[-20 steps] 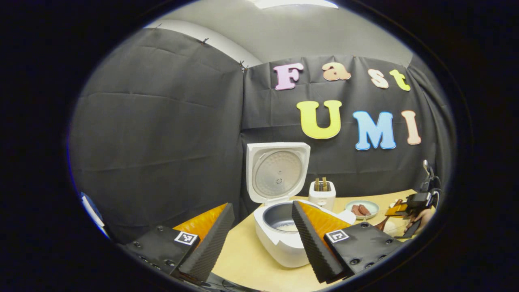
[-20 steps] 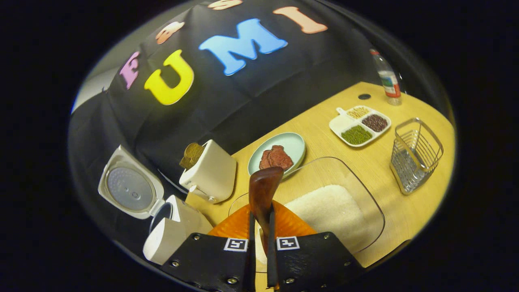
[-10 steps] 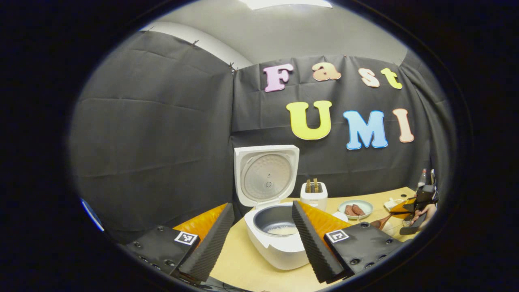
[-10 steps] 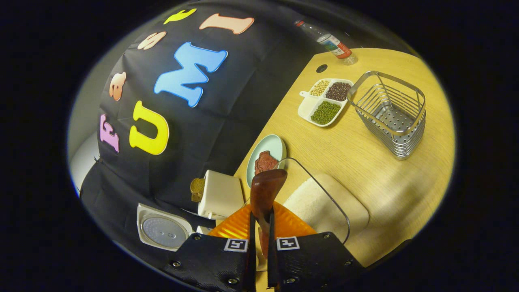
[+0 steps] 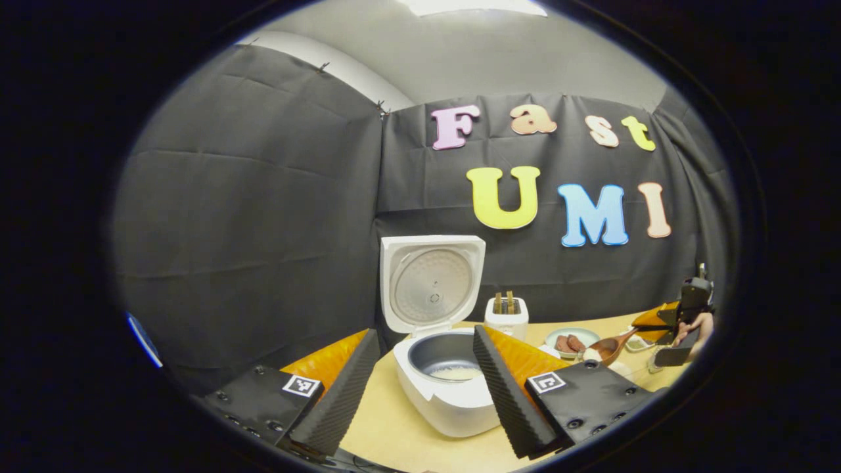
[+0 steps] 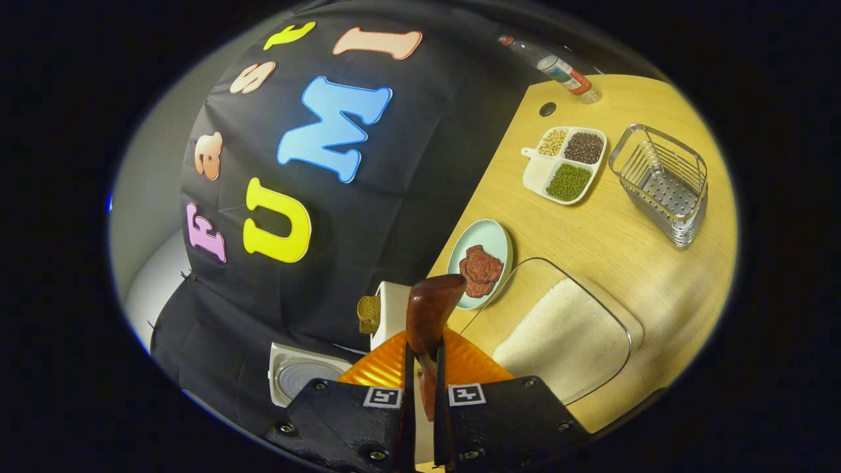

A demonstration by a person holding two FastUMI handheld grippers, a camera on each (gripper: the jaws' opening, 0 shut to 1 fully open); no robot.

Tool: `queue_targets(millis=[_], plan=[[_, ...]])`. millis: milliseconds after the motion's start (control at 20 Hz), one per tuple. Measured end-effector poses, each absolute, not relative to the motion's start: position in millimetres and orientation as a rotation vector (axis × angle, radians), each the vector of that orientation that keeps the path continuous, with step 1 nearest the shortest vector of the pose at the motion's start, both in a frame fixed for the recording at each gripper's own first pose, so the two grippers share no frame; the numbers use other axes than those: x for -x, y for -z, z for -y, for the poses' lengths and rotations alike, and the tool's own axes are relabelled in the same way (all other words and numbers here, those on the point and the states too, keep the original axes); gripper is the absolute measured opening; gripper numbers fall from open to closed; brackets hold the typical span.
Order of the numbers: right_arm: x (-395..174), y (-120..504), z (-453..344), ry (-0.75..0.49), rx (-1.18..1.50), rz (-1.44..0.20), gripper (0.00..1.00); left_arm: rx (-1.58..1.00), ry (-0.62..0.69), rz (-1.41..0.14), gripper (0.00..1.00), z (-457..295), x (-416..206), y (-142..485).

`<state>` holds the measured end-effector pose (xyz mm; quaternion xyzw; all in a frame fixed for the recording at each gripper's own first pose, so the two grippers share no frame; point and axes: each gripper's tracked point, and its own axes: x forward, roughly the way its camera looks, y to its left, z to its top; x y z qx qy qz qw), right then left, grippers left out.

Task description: Close the left gripper, press the button to open the rice cooker; take a wooden spoon from the chopstick holder with the right hand, scoop a spoonful of rice and pour it into the rice cooker, then put the wooden spoon back into the chopstick holder.

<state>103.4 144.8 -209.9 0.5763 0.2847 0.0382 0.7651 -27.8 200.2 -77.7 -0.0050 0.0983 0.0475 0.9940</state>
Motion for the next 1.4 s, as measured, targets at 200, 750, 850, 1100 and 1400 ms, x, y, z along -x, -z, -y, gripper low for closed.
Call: queue_targets(millis=[200, 750, 850, 1100, 1400], plan=[[-103.7, 198.3, -159.9, -0.115, -1.321, -0.62, 0.12, 0.001, -0.1, -0.191, 0.95, -207.3, 29.1, 75.5], [-129.6, 135.4, -218.2, -0.265, -1.406, -0.584, 0.11, 0.0, -0.149, -0.192, 0.95, -230.0, 34.2, 74.9], [-133.0, 129.7, -235.0, -0.296, -1.394, -0.593, 0.12, 0.003, -0.165, -0.193, 0.96, -235.7, 35.9, 76.8], [-138.2, 124.7, -287.3, -0.369, -1.325, -0.637, 0.11, 0.007, -0.221, -0.205, 1.0, -258.1, 48.7, 83.4], [-145.9, 130.4, -346.1, -0.433, -1.21, -0.676, 0.11, 0.021, -0.303, -0.233, 1.0, -290.6, 66.7, 95.5]])
